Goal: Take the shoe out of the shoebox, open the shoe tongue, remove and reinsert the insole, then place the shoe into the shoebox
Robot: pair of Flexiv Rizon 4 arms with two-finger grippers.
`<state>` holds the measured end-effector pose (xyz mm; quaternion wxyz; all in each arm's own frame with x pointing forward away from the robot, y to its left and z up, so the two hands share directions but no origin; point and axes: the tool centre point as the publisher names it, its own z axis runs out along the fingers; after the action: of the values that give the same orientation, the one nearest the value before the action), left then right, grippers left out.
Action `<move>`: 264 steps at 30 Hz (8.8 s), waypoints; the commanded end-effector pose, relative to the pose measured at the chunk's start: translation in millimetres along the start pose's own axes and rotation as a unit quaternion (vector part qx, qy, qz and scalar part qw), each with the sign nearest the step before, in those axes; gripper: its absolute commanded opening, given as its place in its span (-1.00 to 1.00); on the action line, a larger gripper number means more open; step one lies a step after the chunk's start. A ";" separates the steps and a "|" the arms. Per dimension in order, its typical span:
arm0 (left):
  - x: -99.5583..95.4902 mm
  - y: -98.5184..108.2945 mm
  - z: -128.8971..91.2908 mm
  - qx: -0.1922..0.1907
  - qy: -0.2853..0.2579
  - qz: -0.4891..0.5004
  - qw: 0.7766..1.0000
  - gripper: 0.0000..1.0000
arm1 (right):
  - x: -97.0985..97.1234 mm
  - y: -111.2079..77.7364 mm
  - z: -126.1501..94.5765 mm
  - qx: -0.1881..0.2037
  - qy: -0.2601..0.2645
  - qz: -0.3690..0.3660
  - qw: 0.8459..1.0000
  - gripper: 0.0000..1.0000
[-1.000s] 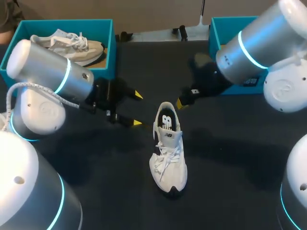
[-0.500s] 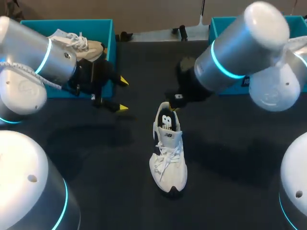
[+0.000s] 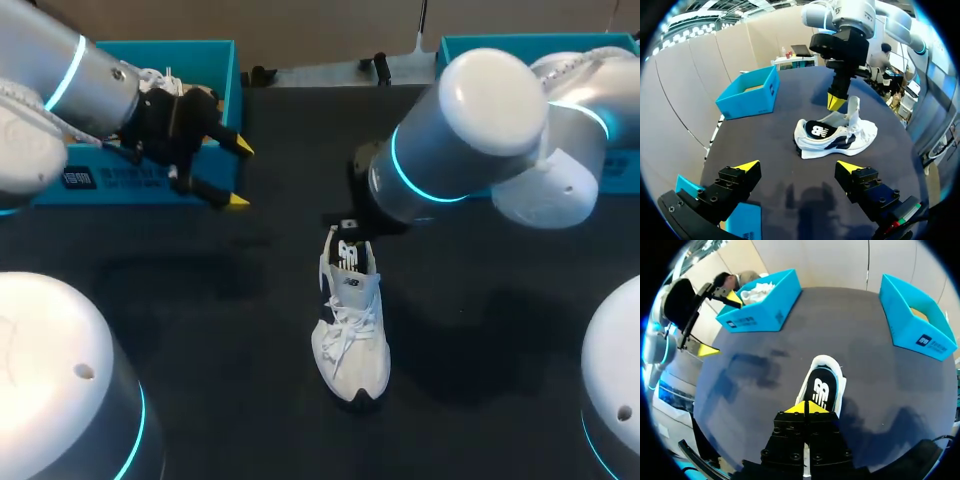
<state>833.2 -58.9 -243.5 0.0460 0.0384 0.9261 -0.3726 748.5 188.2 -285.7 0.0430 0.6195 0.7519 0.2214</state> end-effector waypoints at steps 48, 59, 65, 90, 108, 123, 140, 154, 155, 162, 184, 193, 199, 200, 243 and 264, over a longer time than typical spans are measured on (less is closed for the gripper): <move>-11.6 3.4 -17.3 0.002 0.029 0.021 0.999 1.00 | -14.9 -18.2 62.6 0.038 -0.155 0.038 0.986 -1.00; -11.6 3.4 -17.3 0.002 0.029 0.021 0.999 1.00 | -31.3 -26.5 84.6 0.044 -0.176 0.047 0.982 -1.00; -11.6 3.4 -17.3 0.002 0.029 0.021 0.999 1.00 | -32.2 -28.0 96.7 0.051 -0.162 0.051 0.984 -1.00; -11.6 3.4 -17.3 0.002 0.029 0.021 0.999 1.00 | -37.0 7.5 107.1 -0.011 -0.157 0.036 0.987 -1.00; -11.6 3.4 -17.3 0.002 0.029 0.021 0.999 1.00 | -37.5 18.6 104.9 -0.015 -0.158 0.025 0.987 -1.00; -11.6 3.4 -17.3 0.002 0.029 0.021 0.999 1.00 | -43.4 9.3 140.0 0.020 -0.149 0.017 0.988 -1.00; -11.6 3.4 -17.3 0.002 0.029 0.021 0.999 1.00 | -36.5 -16.2 119.8 0.057 -0.141 0.032 0.988 -1.00; -11.6 3.4 -17.3 0.002 0.029 0.021 0.999 1.00 | -24.1 -17.0 58.0 0.171 -0.134 0.066 0.974 -1.00; -11.6 3.4 -17.3 0.002 0.029 0.021 0.999 1.00 | -22.5 -18.3 56.1 0.180 -0.129 0.069 0.973 -1.00; -11.6 3.4 -17.3 0.002 0.029 0.021 0.999 1.00 | -12.1 -33.2 47.2 0.225 -0.123 0.090 0.962 -1.00; -11.6 3.4 -17.3 0.002 0.029 0.021 0.999 1.00 | -11.7 -44.1 51.4 0.243 -0.086 0.117 0.959 1.00; -11.6 3.4 -17.3 0.002 0.029 0.021 0.999 1.00 | -12.7 -45.2 53.7 0.242 -0.081 0.117 0.960 1.00; -11.6 3.4 -17.3 0.002 0.029 0.021 0.999 1.00 | -11.0 -47.7 52.0 0.244 -0.082 0.117 0.959 1.00; -11.6 3.4 -17.3 0.002 0.029 0.021 0.999 1.00 | -10.4 -47.8 51.3 0.245 -0.082 0.117 0.959 1.00; -11.6 3.4 -17.3 0.002 0.029 0.021 0.999 1.00 | 31.0 -94.0 -28.0 0.233 -0.100 0.192 0.948 -0.18; -11.6 3.4 -17.3 0.002 0.029 0.021 0.999 1.00 | 16.8 -74.7 -7.9 0.229 -0.091 0.162 0.956 -0.31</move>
<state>845.1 -45.2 -232.3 0.0268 0.0687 0.9250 -0.3728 671.3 192.4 -300.9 -0.0653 0.7448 0.6640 -0.0097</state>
